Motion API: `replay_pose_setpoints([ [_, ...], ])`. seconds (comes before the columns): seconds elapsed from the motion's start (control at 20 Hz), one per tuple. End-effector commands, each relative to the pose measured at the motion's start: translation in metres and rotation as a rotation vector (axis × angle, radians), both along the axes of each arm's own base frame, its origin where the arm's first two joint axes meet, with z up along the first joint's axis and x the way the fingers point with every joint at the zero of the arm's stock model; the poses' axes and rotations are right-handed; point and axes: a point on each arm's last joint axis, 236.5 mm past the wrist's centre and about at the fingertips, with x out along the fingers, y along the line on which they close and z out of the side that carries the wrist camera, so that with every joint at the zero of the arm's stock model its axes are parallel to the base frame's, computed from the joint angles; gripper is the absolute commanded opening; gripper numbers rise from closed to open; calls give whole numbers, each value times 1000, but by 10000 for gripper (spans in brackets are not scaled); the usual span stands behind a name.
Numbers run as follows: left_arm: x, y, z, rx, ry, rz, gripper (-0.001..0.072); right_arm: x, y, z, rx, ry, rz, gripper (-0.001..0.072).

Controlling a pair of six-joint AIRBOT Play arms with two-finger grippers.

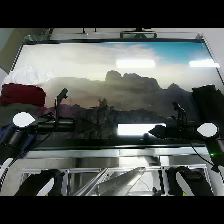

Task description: Fold the shirts.

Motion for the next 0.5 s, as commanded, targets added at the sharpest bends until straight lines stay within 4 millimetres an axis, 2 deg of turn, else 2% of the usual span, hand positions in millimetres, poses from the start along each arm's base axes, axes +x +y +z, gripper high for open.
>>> replay_pose_setpoints([
  [0.0,0,0,0,1,-4,1,10,0,0,0,0,-1,0,16],
  [0.15,0,0,0,1,-4,1,19,0,0,0,0,-1,0,16],
  [0.2,4,2,0,2,0,18,49,0,0,0,0,-1,0,16],
  [0.25,10,6,0,1,0,44,341,0,0,0,0,0,0,16],
  [0.3,21,15,3,1,0,89,568,0,0,0,0,-1,0,17],
  [0.35,33,25,9,-2,-14,134,717,0,0,0,0,-1,0,17],
  [0.4,48,39,17,-3,-38,187,720,0,0,0,0,-1,0,16],
  [0.45,67,61,25,16,-72,258,720,0,0,0,0,-1,0,16],
])
